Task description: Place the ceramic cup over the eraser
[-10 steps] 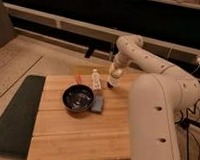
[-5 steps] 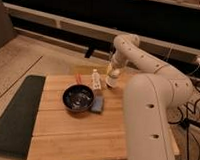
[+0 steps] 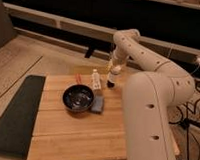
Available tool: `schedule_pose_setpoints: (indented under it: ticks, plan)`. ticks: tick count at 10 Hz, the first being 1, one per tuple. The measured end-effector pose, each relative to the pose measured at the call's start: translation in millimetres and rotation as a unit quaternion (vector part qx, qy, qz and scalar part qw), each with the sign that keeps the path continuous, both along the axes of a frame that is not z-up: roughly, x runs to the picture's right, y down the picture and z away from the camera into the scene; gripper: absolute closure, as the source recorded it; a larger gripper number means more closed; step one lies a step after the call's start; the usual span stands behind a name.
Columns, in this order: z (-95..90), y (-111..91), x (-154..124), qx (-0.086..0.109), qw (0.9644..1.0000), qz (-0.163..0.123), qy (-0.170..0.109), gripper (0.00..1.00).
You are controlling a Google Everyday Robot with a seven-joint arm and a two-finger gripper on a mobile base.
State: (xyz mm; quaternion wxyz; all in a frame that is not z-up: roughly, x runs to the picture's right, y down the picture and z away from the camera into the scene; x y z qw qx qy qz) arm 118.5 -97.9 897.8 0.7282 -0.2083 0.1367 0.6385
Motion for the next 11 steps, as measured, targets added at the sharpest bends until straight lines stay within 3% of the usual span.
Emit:
schedule_pose_setpoints:
  ticks: [3,9,11]
  plan:
    - [3.8,21.2,-7.0,-0.028,0.9996,0.004,0.005,1.0]
    - [3.7,19.9,-6.8,-0.027,0.9996,0.005,0.005,1.0]
    - [13.4,13.6,-7.7,-0.012,0.9999,0.009,-0.004,1.0]
